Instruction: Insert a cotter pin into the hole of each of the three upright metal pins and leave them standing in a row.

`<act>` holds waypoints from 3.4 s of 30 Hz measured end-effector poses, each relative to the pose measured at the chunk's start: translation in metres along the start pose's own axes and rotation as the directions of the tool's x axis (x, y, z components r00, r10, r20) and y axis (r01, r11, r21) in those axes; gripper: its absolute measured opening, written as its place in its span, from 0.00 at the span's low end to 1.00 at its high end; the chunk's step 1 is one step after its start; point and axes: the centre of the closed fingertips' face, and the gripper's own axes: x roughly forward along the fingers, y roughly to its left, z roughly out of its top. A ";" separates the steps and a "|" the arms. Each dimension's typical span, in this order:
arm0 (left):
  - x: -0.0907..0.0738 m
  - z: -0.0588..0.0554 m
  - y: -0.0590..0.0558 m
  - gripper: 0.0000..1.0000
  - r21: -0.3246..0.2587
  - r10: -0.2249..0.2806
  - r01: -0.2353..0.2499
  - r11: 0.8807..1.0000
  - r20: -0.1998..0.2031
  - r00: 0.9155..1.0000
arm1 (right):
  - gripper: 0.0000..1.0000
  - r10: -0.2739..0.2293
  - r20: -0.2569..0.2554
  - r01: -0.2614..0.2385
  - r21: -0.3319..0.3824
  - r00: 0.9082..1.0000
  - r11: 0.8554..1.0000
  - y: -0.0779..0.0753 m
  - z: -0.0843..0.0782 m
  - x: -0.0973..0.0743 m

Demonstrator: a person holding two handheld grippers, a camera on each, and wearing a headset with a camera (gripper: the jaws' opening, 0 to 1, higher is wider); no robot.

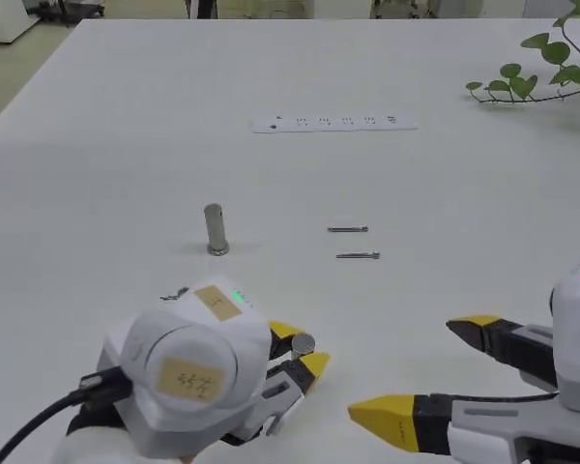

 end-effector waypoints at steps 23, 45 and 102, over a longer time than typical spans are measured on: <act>-0.033 0.053 0.000 0.74 0.042 -0.086 0.083 0.996 0.074 0.994 | 0.90 -0.009 0.000 0.009 -0.006 1.000 1.000 -0.001 0.001 -0.004; -0.081 0.030 0.017 0.99 -0.062 -0.048 0.051 0.997 0.049 0.998 | 0.90 -0.029 -0.019 0.029 -0.013 0.999 1.000 -0.007 0.000 -0.008; -0.127 -0.017 0.045 0.99 -0.232 0.101 -0.091 0.968 0.030 0.994 | 0.66 -0.045 -0.288 -0.100 -0.470 0.957 0.877 -0.058 0.059 0.024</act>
